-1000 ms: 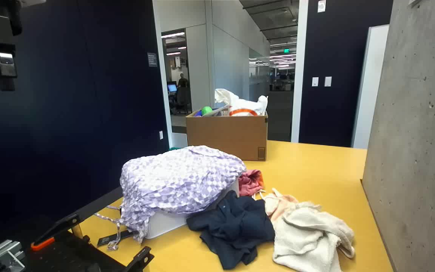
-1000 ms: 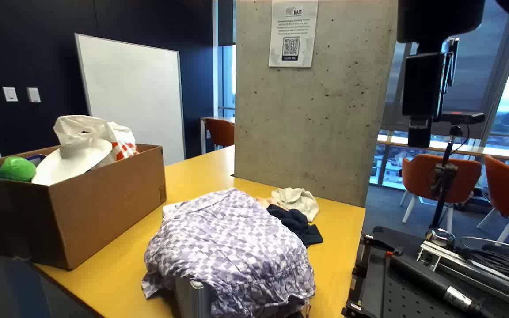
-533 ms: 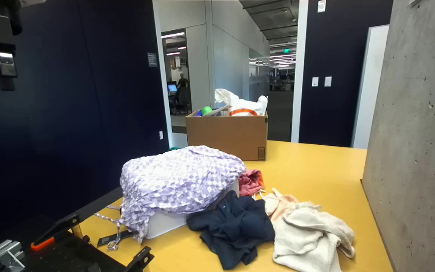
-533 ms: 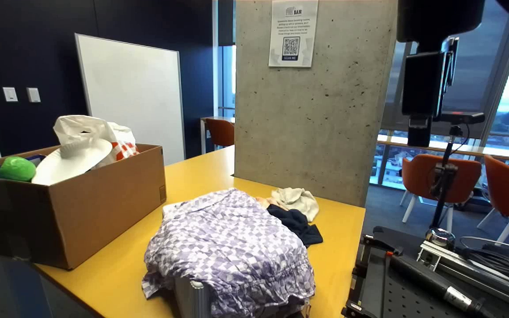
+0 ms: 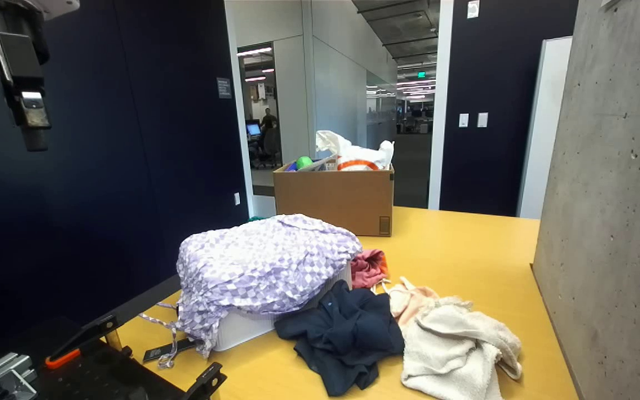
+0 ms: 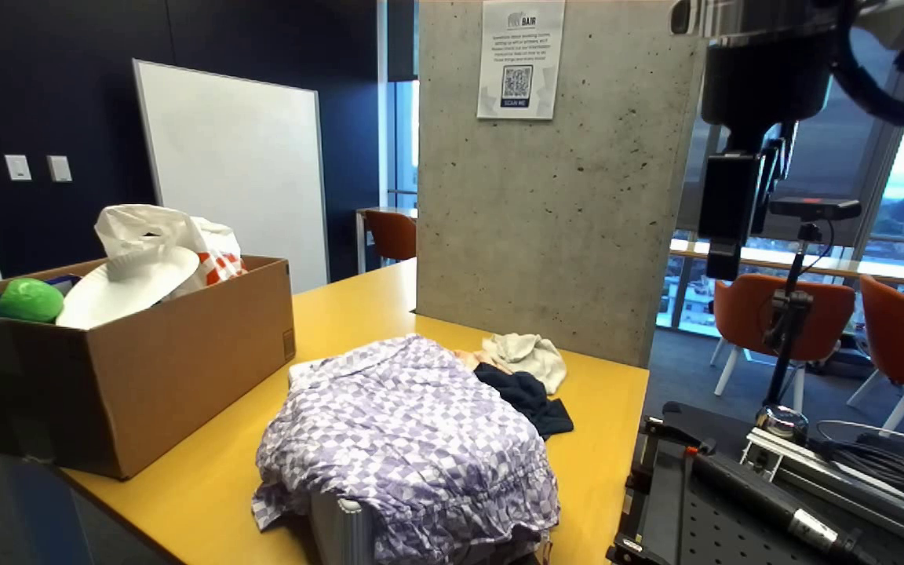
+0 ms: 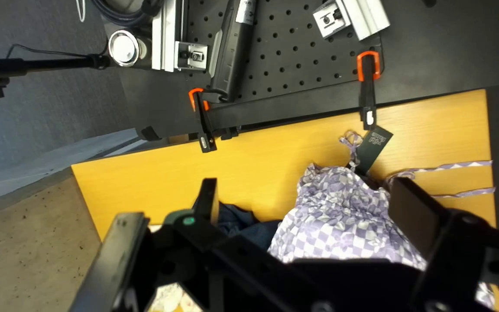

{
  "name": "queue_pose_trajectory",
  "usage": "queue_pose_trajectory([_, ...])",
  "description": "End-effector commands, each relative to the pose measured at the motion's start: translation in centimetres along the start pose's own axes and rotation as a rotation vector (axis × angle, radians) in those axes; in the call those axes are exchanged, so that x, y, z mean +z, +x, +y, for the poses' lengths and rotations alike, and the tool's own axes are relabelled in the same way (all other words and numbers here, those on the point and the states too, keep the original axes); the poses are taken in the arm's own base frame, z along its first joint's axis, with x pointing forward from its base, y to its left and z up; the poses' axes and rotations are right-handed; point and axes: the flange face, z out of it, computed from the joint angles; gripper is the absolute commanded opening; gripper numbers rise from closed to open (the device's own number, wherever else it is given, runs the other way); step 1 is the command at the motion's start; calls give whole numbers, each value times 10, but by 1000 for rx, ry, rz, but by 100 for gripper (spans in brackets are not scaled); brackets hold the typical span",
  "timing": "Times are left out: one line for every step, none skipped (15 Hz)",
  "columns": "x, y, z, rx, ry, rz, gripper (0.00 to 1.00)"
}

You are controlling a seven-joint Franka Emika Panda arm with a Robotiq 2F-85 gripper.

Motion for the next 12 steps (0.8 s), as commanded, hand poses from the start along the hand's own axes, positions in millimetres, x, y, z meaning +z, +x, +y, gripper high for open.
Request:
queue_pose_trajectory([34, 6, 23, 29, -24, 78, 100])
queue_pose_trajectory([45, 12, 28, 32, -24, 91, 100])
queue_pose_trajectory([59, 24, 34, 35, -23, 114, 100])
queue_pose_trajectory([72, 34, 38, 32, -27, 139, 100])
queue_pose_trajectory([87, 47, 41, 36, -23, 160, 100])
queue_pose_trajectory([101, 57, 42, 32, -20, 184, 100])
queue_pose_trajectory([115, 68, 40, 24, -8, 205, 100])
queue_pose_trajectory([127, 76, 35, 18, 5, 220, 100])
queue_pose_trajectory([142, 81, 26, 4, 14, 232, 100])
queue_pose_trajectory([154, 83, 16, -8, 20, 240, 100])
queue_pose_trajectory([164, 84, 8, -19, 25, 245, 100])
queue_pose_trajectory([172, 83, 2, -27, 26, 246, 100])
